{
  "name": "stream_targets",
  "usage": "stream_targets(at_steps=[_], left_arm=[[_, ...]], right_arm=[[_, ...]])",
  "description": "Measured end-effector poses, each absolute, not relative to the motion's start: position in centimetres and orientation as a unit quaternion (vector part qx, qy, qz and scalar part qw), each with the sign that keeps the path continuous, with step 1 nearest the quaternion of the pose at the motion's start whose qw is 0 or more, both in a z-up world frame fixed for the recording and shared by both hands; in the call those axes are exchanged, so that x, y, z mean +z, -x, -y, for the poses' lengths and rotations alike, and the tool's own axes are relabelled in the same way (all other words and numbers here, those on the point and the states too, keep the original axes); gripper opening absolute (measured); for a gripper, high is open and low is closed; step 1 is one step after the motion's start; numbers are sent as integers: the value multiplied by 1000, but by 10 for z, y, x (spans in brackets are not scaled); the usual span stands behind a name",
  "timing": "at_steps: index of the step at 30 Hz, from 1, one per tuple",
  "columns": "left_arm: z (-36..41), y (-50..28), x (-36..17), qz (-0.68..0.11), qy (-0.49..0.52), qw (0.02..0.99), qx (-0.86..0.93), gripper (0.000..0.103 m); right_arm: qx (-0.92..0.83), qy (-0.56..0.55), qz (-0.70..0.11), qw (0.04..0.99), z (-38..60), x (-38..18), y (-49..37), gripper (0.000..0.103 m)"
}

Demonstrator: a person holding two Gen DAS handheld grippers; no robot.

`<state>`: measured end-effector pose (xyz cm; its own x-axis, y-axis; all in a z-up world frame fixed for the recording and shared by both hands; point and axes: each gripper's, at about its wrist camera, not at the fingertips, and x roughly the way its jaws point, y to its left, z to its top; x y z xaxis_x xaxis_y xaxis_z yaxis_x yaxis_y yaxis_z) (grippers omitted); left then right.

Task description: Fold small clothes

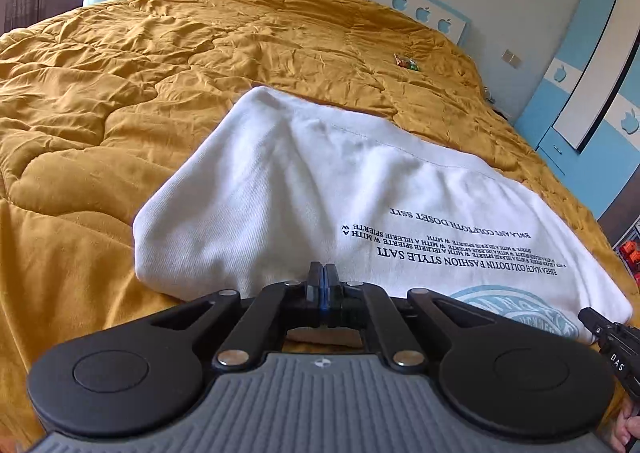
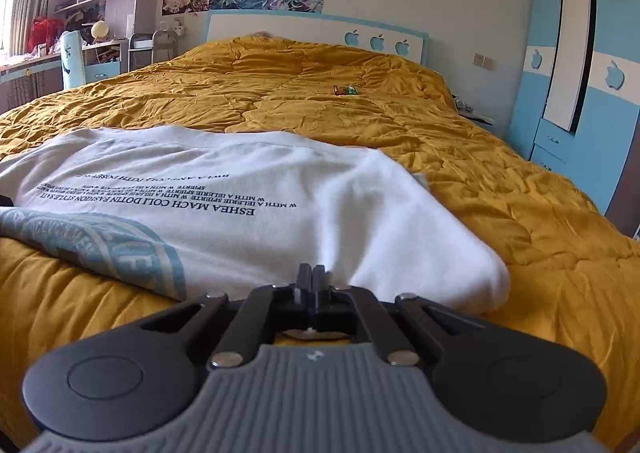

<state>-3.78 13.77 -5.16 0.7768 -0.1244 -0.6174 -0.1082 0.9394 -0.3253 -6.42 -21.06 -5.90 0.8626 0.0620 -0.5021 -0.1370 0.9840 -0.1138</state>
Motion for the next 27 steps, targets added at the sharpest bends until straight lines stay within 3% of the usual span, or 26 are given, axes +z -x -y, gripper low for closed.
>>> stream_targets(at_steps=[4, 9, 14, 18, 19, 20, 21, 22, 27], left_arm=[[-150, 53, -38, -285, 164, 944, 37, 4], [-186, 57, -57, -292, 203, 931, 85, 6], [-181, 58, -47, -288, 179, 936, 91, 9], [-177, 58, -35, -281, 181, 939, 79, 42], [-175, 58, -32, -278, 179, 941, 77, 53], [-173, 59, -28, -272, 176, 943, 76, 59], [-170, 59, -25, -265, 172, 946, 75, 71], [-166, 60, -21, -254, 168, 949, 77, 78], [-151, 64, -11, -219, 140, 963, 64, 84]], right_arm=[[5, 25, -234, 972, 236, -47, 70, 0], [-25, -13, -254, 967, 266, -55, 69, 0], [-57, -17, -247, 967, 262, -51, 69, 0], [-125, 19, -242, 962, 263, -46, 69, 0], [-126, 9, -250, 960, 268, -43, 70, 6], [-140, -6, -253, 957, 274, -40, 71, 40], [-153, -25, -248, 956, 281, -36, 74, 62], [-158, -56, -239, 957, 290, -33, 79, 63], [-77, -342, -250, 902, 355, -31, 102, 63]])
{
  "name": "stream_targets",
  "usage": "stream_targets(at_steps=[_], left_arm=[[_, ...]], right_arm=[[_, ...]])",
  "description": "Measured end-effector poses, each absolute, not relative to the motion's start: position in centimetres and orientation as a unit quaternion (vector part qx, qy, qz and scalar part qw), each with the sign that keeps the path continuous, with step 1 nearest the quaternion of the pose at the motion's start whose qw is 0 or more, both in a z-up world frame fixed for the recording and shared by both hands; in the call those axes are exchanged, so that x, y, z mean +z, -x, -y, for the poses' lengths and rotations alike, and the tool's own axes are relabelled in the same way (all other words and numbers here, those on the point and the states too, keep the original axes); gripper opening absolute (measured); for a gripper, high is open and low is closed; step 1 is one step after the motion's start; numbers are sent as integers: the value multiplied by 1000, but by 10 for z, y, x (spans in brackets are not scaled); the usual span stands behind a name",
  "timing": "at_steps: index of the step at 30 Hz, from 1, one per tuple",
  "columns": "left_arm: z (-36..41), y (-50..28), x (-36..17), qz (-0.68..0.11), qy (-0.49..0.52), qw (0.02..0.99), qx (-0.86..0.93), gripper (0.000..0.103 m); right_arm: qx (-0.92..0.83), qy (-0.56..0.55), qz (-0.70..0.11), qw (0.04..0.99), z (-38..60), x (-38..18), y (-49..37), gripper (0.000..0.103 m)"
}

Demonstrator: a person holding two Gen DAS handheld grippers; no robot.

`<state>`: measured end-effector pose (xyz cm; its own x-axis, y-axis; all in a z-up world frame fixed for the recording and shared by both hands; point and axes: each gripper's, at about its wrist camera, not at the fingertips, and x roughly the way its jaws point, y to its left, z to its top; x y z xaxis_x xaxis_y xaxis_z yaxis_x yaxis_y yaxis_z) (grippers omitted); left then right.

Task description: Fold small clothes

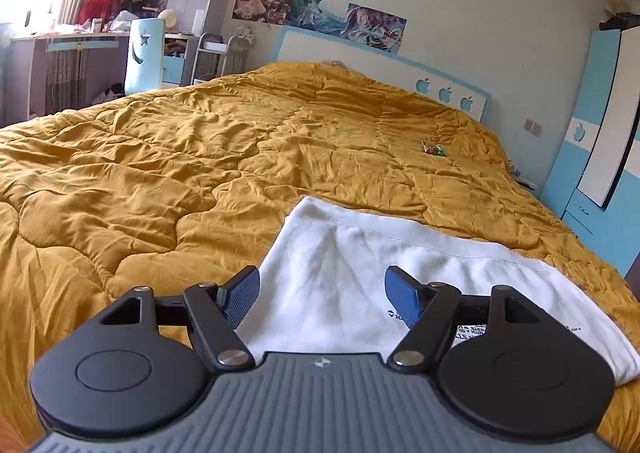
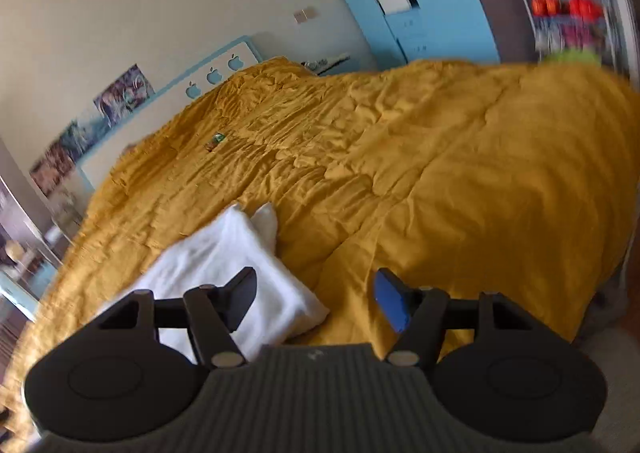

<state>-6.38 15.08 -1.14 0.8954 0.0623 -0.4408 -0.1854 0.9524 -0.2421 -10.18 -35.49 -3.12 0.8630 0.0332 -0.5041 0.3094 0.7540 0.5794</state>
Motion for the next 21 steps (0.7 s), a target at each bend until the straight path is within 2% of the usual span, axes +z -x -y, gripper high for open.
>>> stream_targets(at_steps=[3, 7, 11, 21], left_arm=[[-144, 61, -10, -217, 124, 967, 49, 84], [-142, 54, -14, -232, 112, 965, 45, 84], [-151, 56, -18, -238, 139, 961, 36, 84], [-164, 51, -32, -276, 187, 942, 18, 84]], right_arm=[[10, -551, -245, 798, 384, -60, 114, 63], [36, -662, -251, 705, 390, -91, 117, 62], [43, -698, -261, 666, 386, -108, 109, 59], [20, -680, -291, 672, 379, -120, 68, 56]])
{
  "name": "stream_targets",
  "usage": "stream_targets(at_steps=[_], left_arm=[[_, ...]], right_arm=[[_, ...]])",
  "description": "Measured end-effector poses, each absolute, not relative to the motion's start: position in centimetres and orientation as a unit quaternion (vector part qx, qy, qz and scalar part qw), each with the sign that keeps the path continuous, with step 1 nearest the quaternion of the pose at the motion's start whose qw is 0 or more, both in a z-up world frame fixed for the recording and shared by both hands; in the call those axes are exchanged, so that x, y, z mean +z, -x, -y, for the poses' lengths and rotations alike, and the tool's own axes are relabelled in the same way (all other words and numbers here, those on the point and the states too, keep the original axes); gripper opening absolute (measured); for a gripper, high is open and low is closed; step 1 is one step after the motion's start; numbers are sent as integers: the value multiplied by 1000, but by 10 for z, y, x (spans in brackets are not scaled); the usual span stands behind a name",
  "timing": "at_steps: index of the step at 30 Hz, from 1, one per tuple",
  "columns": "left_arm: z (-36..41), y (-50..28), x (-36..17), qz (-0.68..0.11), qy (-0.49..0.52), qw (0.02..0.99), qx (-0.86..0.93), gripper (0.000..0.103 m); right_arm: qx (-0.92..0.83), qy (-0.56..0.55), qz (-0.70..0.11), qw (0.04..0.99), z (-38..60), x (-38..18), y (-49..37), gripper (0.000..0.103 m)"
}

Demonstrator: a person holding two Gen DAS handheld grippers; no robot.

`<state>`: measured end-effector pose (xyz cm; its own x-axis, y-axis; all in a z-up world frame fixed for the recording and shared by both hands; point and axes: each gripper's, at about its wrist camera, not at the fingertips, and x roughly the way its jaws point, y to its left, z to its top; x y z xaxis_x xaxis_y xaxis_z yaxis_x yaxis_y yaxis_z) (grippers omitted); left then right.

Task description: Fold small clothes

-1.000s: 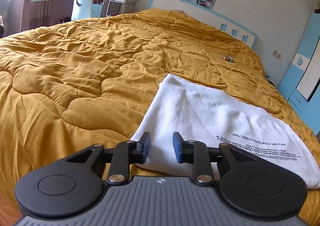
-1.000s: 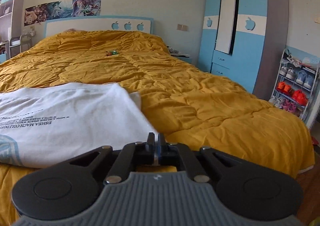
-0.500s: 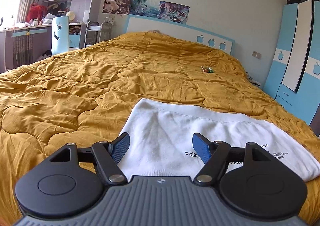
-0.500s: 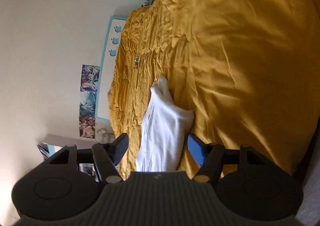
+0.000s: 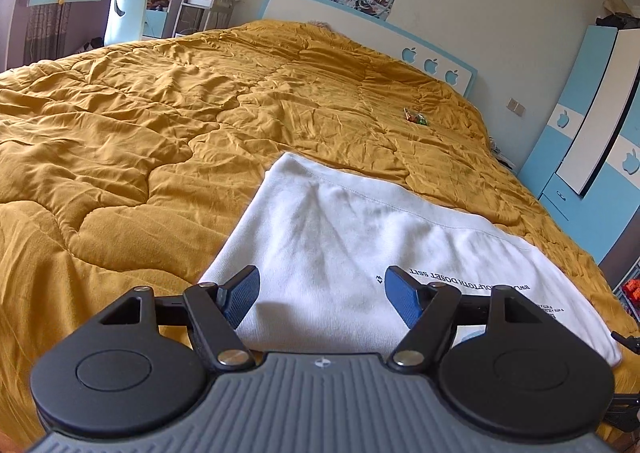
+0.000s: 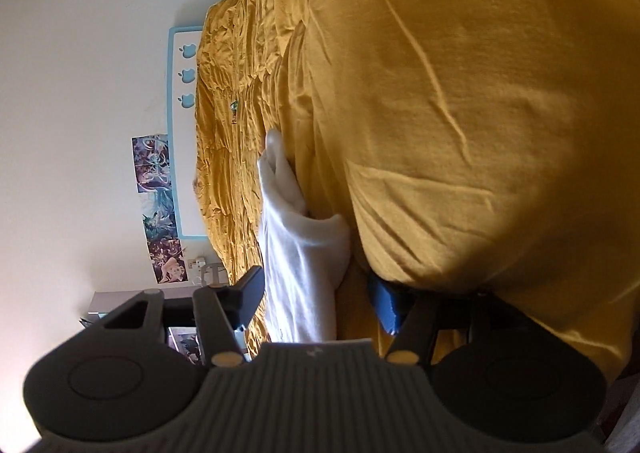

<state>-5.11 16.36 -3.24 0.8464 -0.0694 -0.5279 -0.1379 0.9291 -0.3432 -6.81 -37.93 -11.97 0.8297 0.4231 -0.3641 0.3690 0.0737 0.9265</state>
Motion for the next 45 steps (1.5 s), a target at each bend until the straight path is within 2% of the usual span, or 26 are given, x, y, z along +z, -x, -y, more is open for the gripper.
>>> stream_targets(at_steps=[9, 14, 16, 17, 18, 23, 29, 31, 33, 37, 45], left_arm=[[-170, 49, -37, -291, 210, 933, 21, 83], [-165, 48, -38, -295, 187, 937, 24, 83], [-162, 47, -38, -296, 177, 938, 28, 83], [-160, 48, -37, -297, 171, 939, 28, 83], [-159, 48, -36, -296, 164, 941, 28, 83], [-152, 50, -36, -291, 142, 946, 22, 83], [-144, 50, -34, -286, 122, 950, 13, 83], [-141, 50, -33, -287, 118, 950, 12, 83], [-139, 53, -30, -285, 110, 952, 12, 83], [-139, 63, -21, -253, 95, 963, 8, 83], [-148, 69, -17, -241, 98, 965, 17, 83]], right_arm=[[76, -582, -299, 753, 368, -79, 44, 52], [88, -560, -306, 765, 352, -65, 18, 50], [27, -555, -362, 749, 349, -77, 7, 41], [6, -565, -370, 737, 351, -86, 8, 29], [0, -577, -364, 731, 352, -93, 11, 27], [-2, -644, -320, 695, 361, -111, 13, 27], [27, -576, -333, 746, 349, -94, -11, 34], [12, -570, -353, 742, 347, -94, -24, 18], [-1, -565, -360, 743, 343, -86, -33, 14], [8, -412, -346, 843, 313, -32, -43, 11], [30, -276, -303, 912, 264, 22, -51, 10]])
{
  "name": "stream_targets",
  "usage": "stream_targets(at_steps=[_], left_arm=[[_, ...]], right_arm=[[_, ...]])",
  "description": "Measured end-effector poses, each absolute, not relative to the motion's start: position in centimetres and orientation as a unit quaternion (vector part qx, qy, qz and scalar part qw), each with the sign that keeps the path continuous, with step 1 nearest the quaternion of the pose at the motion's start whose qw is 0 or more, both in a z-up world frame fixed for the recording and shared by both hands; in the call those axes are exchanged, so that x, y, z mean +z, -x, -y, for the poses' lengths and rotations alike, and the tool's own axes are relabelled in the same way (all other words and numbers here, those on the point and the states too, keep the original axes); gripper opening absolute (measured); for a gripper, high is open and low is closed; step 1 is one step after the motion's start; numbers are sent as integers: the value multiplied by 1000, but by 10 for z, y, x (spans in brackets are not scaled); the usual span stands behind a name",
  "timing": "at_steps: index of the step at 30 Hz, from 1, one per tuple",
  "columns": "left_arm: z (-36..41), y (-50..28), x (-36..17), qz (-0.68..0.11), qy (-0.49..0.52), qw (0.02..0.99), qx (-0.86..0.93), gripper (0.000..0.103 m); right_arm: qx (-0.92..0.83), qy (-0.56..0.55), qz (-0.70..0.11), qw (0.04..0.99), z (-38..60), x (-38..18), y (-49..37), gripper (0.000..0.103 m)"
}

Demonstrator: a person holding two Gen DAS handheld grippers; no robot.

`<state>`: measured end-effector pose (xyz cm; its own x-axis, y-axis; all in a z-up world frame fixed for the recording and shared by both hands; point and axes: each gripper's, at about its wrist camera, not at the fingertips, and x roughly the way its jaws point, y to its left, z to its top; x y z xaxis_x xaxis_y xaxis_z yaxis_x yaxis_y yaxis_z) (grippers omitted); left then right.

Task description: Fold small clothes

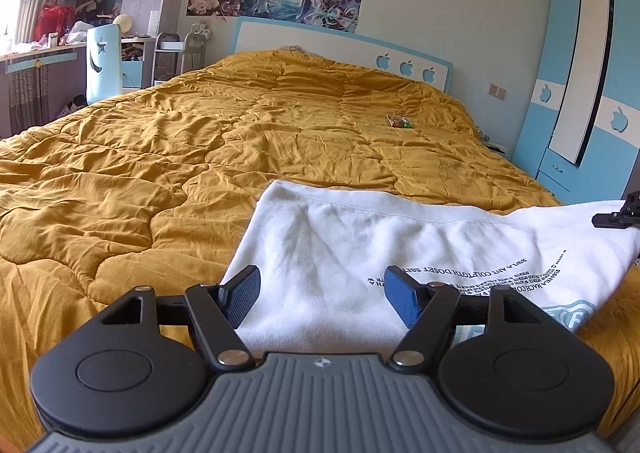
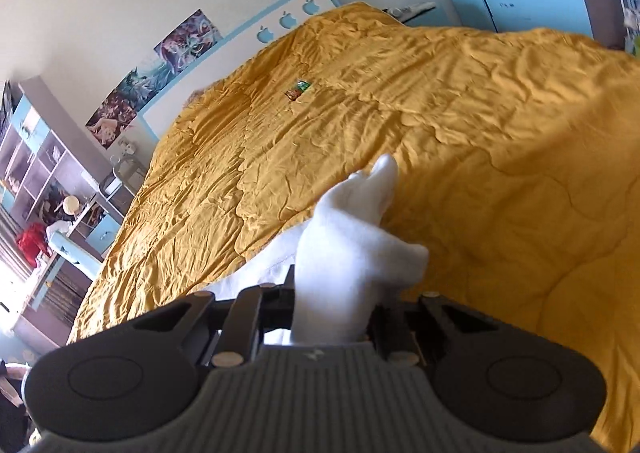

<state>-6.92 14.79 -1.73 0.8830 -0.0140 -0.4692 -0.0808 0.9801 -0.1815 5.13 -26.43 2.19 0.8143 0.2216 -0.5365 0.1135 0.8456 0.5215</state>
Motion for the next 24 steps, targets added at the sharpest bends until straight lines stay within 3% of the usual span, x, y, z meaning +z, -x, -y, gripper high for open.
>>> stream_targets(at_steps=[16, 24], left_arm=[[-192, 90, -20, -237, 137, 959, 75, 83], [-214, 99, -23, -235, 169, 952, 98, 83]], right_arm=[[114, -141, -207, 961, 145, 104, -43, 10], [183, -45, -173, 967, 63, 111, -32, 10]])
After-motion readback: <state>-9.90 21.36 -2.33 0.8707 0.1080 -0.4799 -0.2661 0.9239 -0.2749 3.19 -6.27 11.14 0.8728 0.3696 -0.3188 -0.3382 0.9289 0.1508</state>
